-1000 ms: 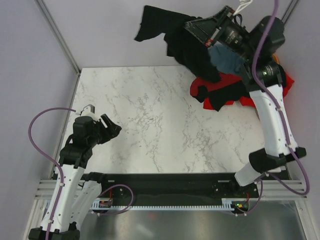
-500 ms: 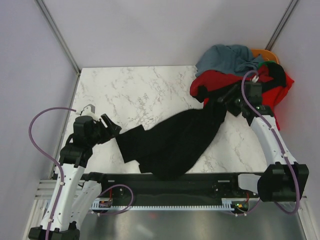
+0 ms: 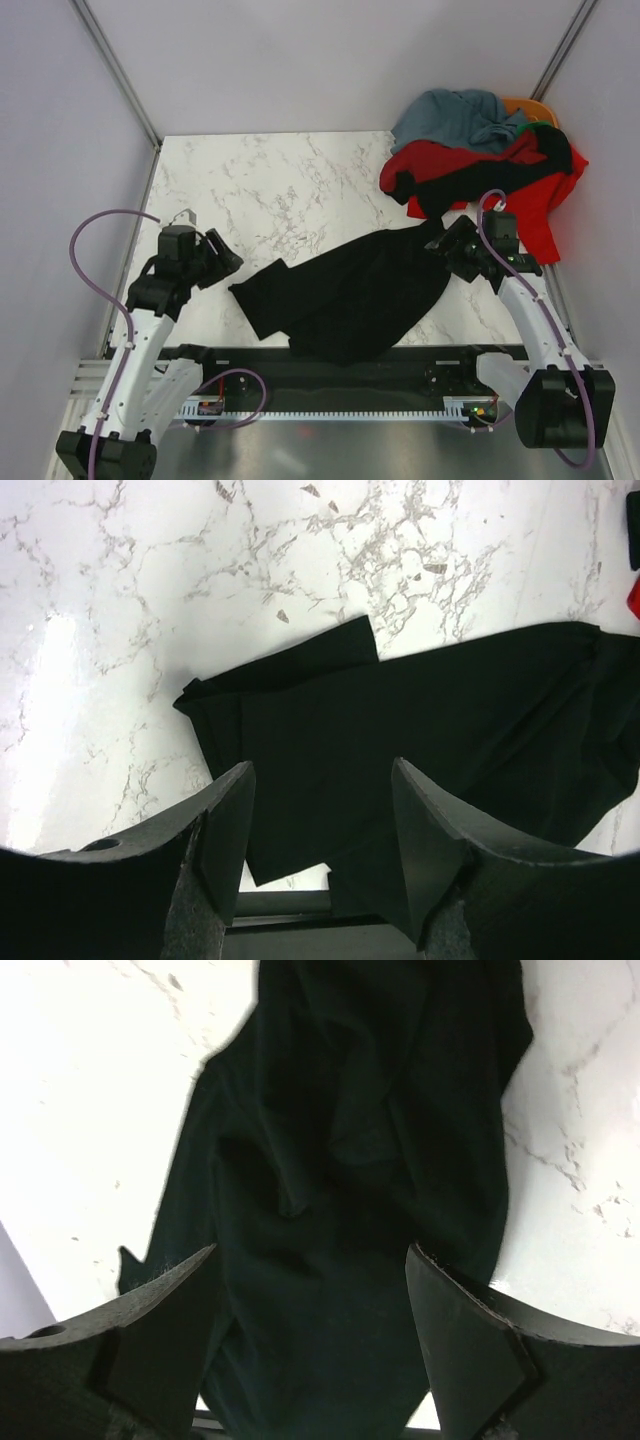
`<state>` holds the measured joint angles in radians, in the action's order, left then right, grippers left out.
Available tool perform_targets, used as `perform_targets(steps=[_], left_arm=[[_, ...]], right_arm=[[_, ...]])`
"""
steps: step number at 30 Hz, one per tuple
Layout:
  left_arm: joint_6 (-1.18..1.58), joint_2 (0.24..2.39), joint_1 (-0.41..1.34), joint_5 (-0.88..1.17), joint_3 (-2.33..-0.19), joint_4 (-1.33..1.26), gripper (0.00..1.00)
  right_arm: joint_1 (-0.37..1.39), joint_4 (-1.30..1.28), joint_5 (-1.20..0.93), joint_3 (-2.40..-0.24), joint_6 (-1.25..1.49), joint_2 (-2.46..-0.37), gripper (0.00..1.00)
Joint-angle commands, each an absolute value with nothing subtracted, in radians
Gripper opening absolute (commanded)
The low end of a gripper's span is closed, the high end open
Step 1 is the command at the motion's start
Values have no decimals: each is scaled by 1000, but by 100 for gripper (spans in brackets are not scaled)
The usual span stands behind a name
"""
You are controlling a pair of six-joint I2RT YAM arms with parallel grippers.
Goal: Fold and stack the t-shirts
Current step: Move the tshirt to the center of the board, then flatten the tshirt out
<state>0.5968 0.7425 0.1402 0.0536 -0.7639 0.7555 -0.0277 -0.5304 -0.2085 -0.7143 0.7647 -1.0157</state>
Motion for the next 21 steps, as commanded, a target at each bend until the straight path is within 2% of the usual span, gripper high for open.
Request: perform_targets(steps=[1, 8, 13, 21], left_arm=[[689, 773, 176, 3, -758, 775, 64], [954, 939, 434, -186, -651, 848, 64], [1002, 968, 437, -195, -555, 741, 63], [896, 1072, 437, -290, -678, 675, 57]], right_arm=[[-23, -488, -226, -661, 730, -1022, 82], [-11, -446, -259, -701, 672, -1155, 78], [-6, -440, -267, -687, 649, -1154, 78], [-6, -431, -290, -643, 629, -1131, 78]])
